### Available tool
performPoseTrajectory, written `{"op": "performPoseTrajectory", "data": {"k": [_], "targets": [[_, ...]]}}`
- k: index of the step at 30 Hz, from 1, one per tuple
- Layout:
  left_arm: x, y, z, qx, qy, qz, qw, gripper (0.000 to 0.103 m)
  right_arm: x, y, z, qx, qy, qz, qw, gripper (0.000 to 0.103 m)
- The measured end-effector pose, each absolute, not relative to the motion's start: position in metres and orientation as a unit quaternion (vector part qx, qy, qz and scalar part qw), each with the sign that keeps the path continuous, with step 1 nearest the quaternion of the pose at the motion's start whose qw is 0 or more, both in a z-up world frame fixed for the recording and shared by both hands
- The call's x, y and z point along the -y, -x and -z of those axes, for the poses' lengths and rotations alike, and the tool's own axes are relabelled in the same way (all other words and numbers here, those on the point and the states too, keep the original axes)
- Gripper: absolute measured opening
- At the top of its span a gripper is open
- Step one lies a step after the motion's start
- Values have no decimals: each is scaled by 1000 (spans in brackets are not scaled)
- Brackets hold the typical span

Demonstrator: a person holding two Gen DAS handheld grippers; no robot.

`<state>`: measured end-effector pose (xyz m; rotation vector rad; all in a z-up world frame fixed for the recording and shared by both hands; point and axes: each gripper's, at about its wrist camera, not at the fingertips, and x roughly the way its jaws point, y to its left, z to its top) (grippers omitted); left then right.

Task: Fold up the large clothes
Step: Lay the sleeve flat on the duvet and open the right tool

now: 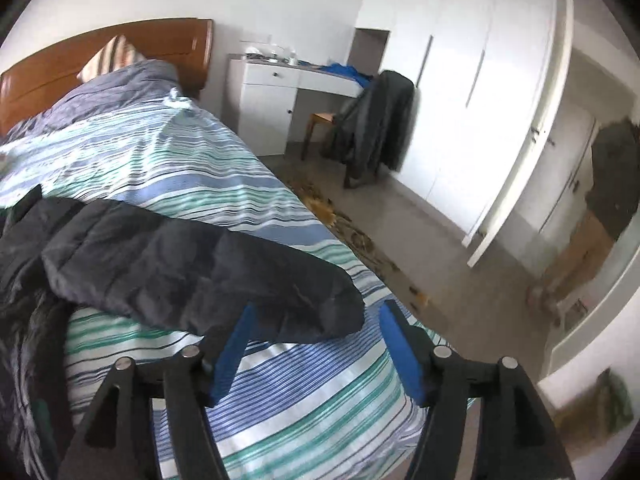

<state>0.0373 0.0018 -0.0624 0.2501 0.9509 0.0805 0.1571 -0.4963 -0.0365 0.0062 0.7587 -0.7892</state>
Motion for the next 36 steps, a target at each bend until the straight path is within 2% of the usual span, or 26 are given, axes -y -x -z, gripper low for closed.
{"op": "performPoseTrajectory", "data": {"k": [11, 24, 30, 33, 36], "targets": [[-9, -40, 66, -460, -121, -43, 879, 103, 428, -174, 26, -362, 63, 331, 869, 67], [-14, -47, 74, -468, -122, -44, 874, 103, 396, -184, 25, -369, 80, 292, 879, 67], [-37, -89, 45, -448, -91, -12, 889, 103, 374, -170, 31, -372, 55, 242, 894, 67], [-22, -125, 40, -440, -130, 29, 888, 103, 352, -165, 39, -385, 53, 216, 896, 67], [15, -159, 60, -432, -202, 61, 877, 103, 332, -163, 40, -388, 43, 190, 901, 67]]}}
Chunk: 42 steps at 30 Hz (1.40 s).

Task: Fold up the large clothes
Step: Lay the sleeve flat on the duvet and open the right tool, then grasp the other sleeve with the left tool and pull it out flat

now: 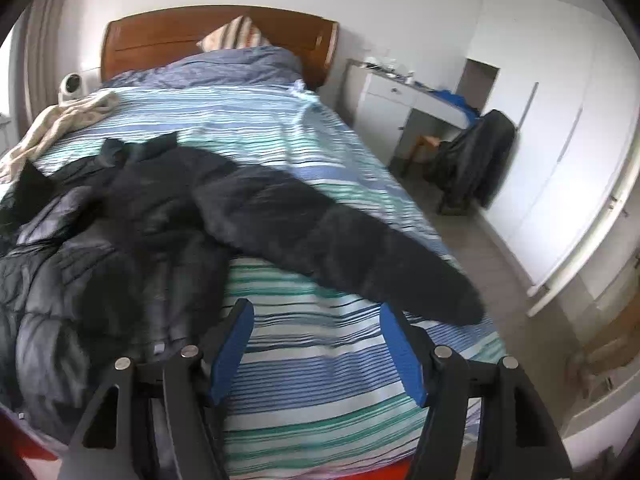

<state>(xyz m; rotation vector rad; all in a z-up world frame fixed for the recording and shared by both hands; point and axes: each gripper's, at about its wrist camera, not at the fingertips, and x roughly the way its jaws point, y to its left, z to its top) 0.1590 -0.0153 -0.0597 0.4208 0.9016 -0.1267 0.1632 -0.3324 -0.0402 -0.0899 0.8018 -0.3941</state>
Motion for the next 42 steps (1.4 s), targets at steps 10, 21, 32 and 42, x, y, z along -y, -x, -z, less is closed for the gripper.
{"op": "performPoseTrajectory", "data": {"k": [10, 21, 32, 42], "targets": [[110, -292, 144, -483, -254, 74, 834, 103, 279, -166, 1, -371, 91, 164, 910, 67], [109, -315, 169, -520, -219, 71, 823, 103, 282, -166, -18, -369, 118, 186, 903, 67], [103, -322, 180, -525, -195, 80, 825, 103, 283, -168, -19, -374, 114, 185, 901, 67], [108, -317, 180, -522, -196, 97, 824, 77, 283, -166, -22, -373, 108, 183, 903, 67]]}}
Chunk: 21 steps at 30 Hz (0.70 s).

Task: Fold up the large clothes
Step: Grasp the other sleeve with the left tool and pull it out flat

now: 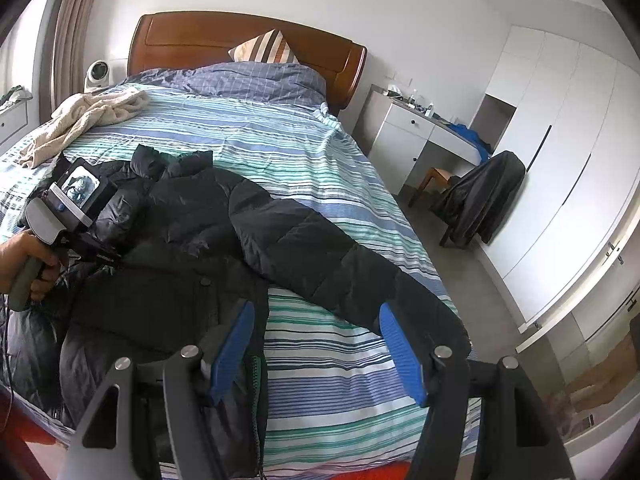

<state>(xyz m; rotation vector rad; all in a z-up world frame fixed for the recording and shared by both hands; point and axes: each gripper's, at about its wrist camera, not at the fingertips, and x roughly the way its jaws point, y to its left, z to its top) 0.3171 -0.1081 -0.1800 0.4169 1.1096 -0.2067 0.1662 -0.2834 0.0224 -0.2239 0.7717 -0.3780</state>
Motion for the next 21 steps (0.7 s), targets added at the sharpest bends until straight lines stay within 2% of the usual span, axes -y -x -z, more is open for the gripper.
{"op": "performPoseTrajectory", "data": {"k": [1, 4, 7, 11, 21], "targets": [[110, -316, 179, -522, -198, 100, 824, 71, 283, -166, -23, -373, 107, 181, 904, 67], [118, -311, 180, -516, -226, 96, 821, 42, 283, -165, -25, -372, 104, 179, 905, 67], [127, -305, 180, -509, -250, 99, 818, 30, 283, -164, -26, -372, 104, 178, 905, 67], [133, -302, 182, -501, -267, 94, 818, 24, 284, -163, -28, -370, 104, 179, 906, 67], [131, -302, 182, -501, -264, 95, 819, 22, 282, -160, -34, -363, 109, 180, 908, 67]]}}
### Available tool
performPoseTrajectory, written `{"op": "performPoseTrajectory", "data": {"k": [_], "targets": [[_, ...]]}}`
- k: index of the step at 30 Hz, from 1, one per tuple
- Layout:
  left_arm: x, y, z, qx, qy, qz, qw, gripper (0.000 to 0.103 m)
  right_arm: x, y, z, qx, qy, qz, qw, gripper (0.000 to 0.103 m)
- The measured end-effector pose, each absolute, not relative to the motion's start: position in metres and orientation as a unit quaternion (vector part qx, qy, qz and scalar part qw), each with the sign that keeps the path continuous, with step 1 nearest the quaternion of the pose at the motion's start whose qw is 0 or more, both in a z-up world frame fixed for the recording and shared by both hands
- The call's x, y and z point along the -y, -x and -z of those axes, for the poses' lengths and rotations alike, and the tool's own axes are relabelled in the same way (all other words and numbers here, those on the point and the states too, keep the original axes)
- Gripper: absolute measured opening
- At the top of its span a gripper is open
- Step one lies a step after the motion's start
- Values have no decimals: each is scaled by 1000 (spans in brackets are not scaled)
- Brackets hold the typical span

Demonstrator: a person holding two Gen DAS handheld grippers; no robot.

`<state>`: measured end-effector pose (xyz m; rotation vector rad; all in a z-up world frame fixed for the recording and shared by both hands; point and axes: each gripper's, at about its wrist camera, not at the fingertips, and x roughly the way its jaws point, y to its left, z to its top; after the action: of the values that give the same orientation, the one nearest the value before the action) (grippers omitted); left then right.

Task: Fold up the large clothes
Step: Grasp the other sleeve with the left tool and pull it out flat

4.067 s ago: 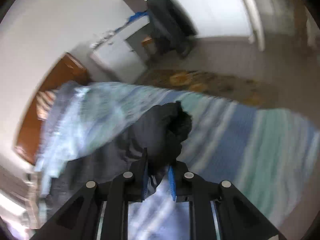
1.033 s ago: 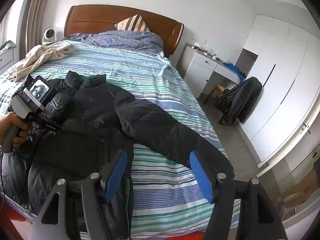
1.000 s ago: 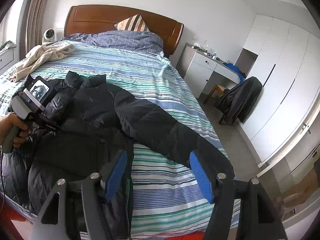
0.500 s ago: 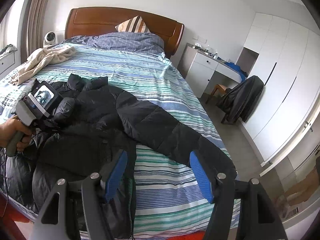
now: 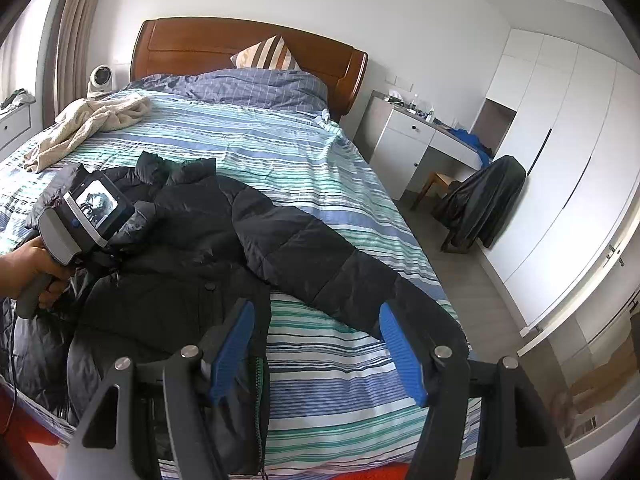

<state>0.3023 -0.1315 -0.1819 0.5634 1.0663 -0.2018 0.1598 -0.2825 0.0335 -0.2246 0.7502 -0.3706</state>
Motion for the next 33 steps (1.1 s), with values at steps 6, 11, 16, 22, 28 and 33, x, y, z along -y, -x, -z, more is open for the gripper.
{"op": "performPoseTrajectory", "data": {"k": [6, 11, 16, 22, 28, 33], "targets": [[131, -302, 182, -499, -265, 95, 820, 22, 280, -158, -37, -358, 110, 178, 910, 67], [131, -302, 181, -496, -262, 94, 822, 14, 279, -159, -37, -360, 108, 174, 910, 67], [103, -302, 153, -491, -198, 94, 843, 6, 282, -155, -35, -364, 105, 172, 909, 67], [3, -270, 62, -424, -116, 54, 897, 5, 284, -156, -27, -374, 98, 170, 907, 67], [-145, -216, -19, -352, -51, -71, 932, 5, 268, -162, -19, -383, 93, 143, 908, 67], [-276, -192, -15, -362, 28, -203, 910, 5, 245, -167, -16, -384, 94, 115, 911, 67]]}}
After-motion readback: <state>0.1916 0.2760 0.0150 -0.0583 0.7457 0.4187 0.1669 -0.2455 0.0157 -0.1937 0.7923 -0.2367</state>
